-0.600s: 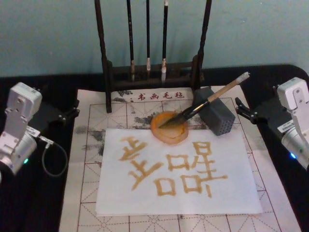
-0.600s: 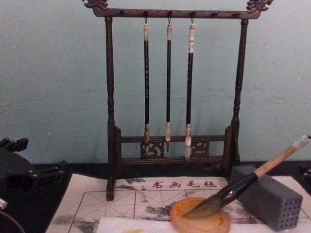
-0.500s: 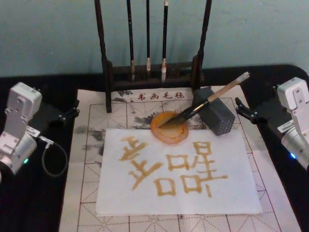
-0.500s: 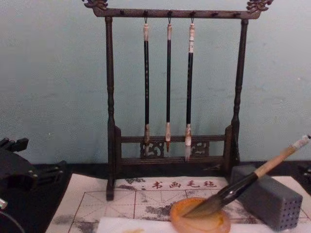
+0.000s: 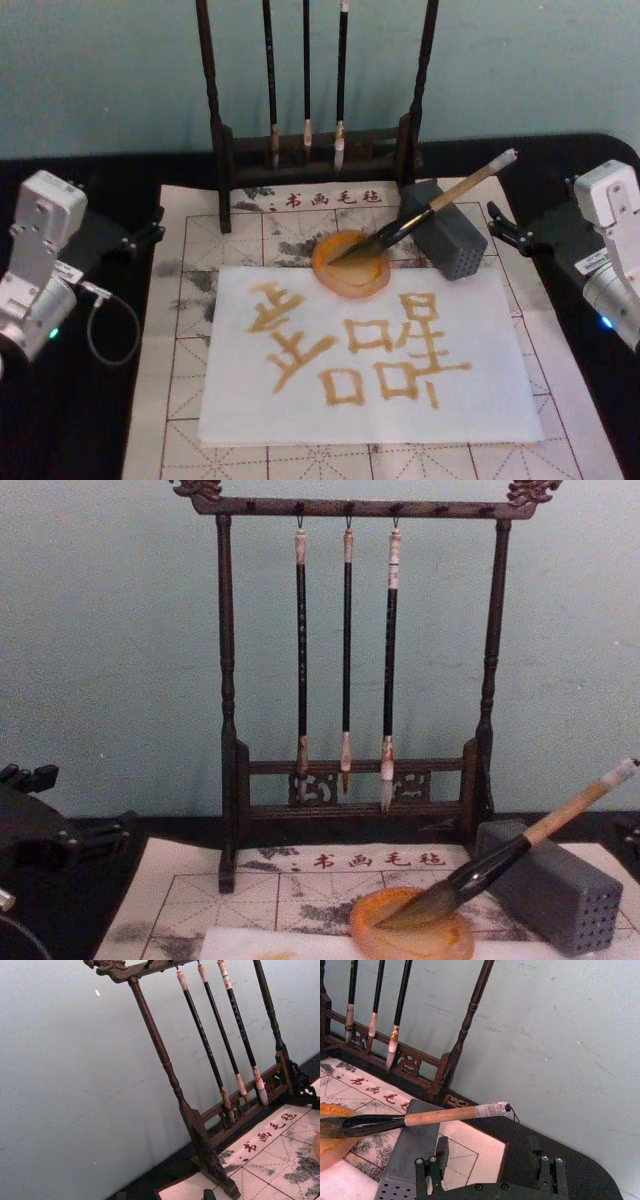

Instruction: Pick up the brush from the inkstone, write on the paper, then place the brush back to its original position.

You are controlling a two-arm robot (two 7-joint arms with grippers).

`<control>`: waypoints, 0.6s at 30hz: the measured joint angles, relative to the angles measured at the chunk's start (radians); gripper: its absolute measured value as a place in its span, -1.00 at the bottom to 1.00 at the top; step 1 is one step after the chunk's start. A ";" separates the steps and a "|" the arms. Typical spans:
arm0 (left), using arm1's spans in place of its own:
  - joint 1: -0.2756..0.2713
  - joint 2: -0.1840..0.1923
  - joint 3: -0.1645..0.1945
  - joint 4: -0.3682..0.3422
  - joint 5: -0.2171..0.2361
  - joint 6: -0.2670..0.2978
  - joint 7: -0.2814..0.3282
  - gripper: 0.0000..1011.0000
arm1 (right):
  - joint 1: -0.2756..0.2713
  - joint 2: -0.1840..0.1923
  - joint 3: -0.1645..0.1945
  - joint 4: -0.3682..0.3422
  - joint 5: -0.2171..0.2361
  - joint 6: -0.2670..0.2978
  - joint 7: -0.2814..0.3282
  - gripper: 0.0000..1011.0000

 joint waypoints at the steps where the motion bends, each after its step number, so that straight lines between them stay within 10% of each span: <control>1: 0.000 0.000 0.000 0.000 0.000 0.000 0.000 0.98 | 0.000 0.000 0.000 0.000 0.000 0.000 0.000 0.98; 18: 0.000 0.000 0.000 0.000 0.000 0.000 0.000 0.98 | 0.000 0.000 0.000 0.000 0.000 0.000 0.000 0.98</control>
